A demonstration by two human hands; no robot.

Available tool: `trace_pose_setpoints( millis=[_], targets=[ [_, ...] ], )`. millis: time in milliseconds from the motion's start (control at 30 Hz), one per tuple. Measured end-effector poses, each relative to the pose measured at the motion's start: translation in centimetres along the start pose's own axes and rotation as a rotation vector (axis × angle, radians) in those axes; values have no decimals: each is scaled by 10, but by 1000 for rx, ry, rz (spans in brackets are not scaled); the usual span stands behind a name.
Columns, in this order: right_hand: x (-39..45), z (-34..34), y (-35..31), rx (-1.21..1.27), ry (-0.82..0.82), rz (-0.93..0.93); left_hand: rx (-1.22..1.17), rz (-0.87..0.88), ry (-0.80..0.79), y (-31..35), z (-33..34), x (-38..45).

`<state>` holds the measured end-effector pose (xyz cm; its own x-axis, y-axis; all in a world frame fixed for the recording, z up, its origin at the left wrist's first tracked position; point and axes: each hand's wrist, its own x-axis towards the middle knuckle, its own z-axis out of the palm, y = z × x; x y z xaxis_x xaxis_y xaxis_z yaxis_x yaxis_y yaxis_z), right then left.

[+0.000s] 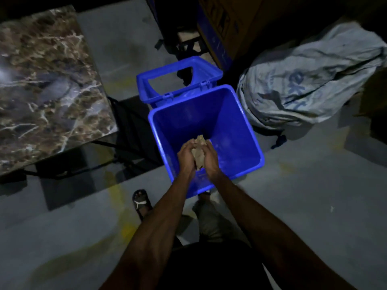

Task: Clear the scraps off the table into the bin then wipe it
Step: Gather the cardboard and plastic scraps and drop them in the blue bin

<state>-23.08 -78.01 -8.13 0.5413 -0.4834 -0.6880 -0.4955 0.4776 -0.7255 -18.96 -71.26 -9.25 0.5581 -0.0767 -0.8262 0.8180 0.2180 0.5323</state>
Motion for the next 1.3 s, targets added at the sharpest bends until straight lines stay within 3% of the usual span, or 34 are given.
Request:
trace_pose_setpoints(
  millis=[100,267,533,700,800,967,1167,1300],
  targets=[
    [27,-27,-8,68,-53,138,-35,-64,77,12,16,-13],
    [61,-60,-11,47,-72,216,37,-34,133,14,23,-15],
    [56,-56,9,-143,-99,173,212,37,121,-2,1,-19],
    [9,-32,-2,-421,-183,-53,207,91,91,4,-29,-36],
    [-20,-9,7,-580,-252,-244,241,200,87,10,-61,-50],
    [-82,49,27,-735,-395,-411,254,395,53,31,-142,-87],
    [-166,131,68,-809,-530,-548,190,440,159,47,-266,-131],
    [-204,182,87,-943,-652,-738,267,491,264,53,-341,-149]
  ],
)
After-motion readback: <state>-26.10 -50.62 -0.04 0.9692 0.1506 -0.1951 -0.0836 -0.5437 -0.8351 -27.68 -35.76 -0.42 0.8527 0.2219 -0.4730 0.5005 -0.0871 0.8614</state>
